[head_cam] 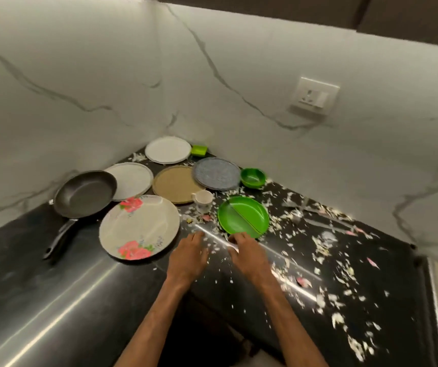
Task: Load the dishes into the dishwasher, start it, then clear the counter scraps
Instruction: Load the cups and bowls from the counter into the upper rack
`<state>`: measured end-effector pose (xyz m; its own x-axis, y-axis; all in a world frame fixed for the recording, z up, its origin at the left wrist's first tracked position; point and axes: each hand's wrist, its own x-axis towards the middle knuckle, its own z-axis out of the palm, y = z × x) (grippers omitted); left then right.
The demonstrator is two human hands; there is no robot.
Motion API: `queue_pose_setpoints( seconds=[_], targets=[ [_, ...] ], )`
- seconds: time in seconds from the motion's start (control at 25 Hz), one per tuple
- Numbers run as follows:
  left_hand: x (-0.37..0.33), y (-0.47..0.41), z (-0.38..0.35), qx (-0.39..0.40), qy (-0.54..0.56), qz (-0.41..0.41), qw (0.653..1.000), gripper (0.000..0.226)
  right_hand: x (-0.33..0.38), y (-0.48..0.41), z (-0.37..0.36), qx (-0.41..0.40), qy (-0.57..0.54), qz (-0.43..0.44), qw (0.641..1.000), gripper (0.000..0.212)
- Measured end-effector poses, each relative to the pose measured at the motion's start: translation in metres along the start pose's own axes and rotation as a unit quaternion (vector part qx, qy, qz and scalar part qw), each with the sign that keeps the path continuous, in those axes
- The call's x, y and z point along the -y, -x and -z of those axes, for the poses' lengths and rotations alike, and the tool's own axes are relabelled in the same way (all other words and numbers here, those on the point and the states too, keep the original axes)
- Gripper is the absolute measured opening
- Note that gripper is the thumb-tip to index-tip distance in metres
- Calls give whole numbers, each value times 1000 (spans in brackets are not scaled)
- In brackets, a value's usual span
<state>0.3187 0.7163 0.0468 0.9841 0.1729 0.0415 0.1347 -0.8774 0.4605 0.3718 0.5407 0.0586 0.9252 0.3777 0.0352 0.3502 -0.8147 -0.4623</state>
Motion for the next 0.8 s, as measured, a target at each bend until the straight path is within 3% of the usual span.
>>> queue_pose_setpoints(
  seconds=[0.2, 0.48, 0.6, 0.68, 0.8],
  targets=[
    [9, -55, -12, -6, 17, 97, 995, 53, -7, -101, -5, 40, -4, 43, 998, 46],
    [11, -80, -34, -29, 32, 177, 983, 54, 10, -210, -23, 134, -27, 80, 987, 85],
    [17, -64, -42, -39, 40, 197, 979, 54, 20, -221, -42, 182, 33, 124, 975, 77],
    [24, -54, -43, -36, 40, 212, 976, 53, 24, -215, -51, 173, 50, 148, 973, 63],
    [32, -42, -45, -22, 43, 228, 972, 54, 27, -184, -58, 156, 41, 144, 976, 60]
  ],
)
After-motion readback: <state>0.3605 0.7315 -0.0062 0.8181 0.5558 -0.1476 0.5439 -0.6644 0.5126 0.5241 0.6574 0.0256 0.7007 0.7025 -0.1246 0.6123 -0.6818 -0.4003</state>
